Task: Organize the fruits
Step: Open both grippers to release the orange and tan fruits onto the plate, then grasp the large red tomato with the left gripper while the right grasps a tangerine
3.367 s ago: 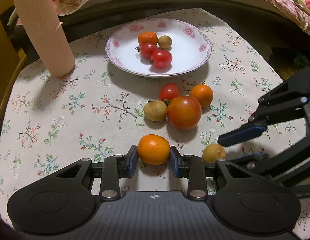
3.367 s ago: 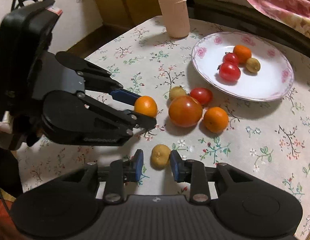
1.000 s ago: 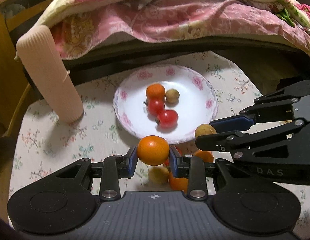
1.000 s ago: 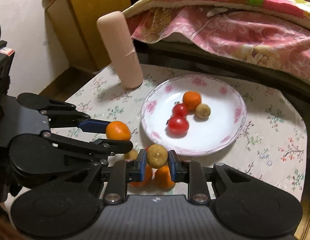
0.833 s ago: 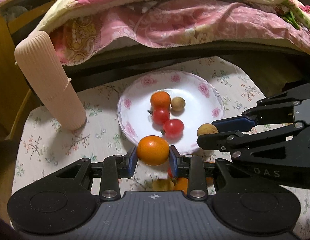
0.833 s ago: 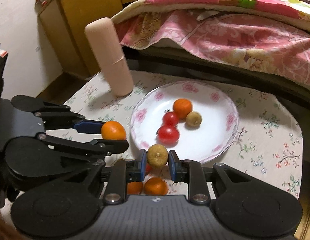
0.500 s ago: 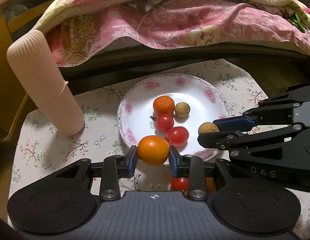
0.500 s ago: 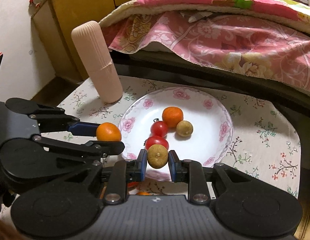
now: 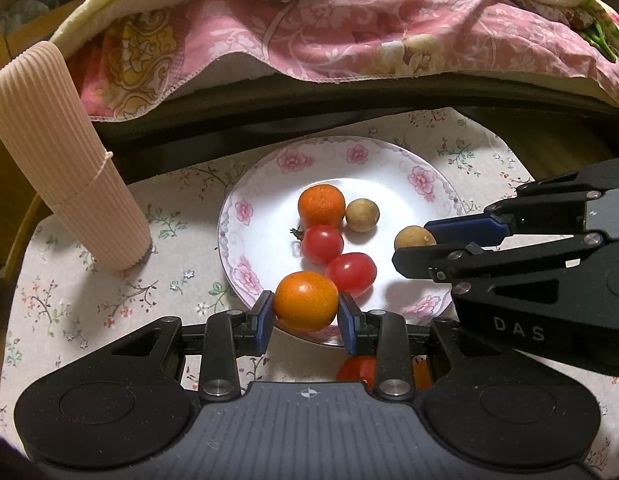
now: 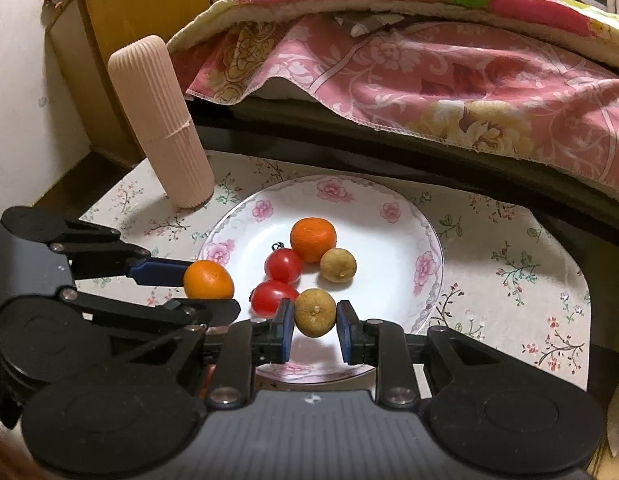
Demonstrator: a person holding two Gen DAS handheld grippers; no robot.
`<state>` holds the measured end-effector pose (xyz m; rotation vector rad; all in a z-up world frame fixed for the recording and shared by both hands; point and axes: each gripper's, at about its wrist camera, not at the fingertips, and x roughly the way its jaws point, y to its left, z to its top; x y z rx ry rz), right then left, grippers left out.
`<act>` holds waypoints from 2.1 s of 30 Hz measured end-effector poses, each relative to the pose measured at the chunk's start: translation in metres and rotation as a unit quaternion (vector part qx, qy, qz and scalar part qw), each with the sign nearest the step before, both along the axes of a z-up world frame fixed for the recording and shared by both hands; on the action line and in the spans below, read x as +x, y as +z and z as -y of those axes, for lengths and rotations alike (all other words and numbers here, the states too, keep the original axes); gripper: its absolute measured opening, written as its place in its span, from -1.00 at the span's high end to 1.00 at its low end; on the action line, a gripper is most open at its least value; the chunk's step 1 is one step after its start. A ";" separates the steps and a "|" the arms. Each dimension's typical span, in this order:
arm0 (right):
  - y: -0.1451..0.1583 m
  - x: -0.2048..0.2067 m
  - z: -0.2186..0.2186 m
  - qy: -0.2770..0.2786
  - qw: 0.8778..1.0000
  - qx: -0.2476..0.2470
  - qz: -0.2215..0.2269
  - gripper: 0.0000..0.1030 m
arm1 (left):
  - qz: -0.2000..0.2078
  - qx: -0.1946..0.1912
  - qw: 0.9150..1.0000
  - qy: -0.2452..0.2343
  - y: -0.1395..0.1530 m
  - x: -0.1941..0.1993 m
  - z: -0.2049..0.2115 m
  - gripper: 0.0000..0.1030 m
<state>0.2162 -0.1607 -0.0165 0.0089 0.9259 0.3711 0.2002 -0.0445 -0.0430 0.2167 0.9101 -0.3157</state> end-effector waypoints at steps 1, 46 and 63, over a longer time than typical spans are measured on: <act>0.000 0.000 0.000 0.001 1.000 0.001 0.001 0.50 | 0.001 0.001 1.000 0.002 0.000 0.000 0.001 0.17; 0.020 -0.021 0.010 -0.006 1.000 0.019 0.000 0.39 | -0.001 -0.010 1.000 0.001 0.021 -0.041 -0.015 -0.26; 0.020 -0.050 0.017 0.014 1.000 0.015 -0.022 0.39 | -0.021 0.013 0.998 -0.052 -0.003 -0.071 0.014 -0.27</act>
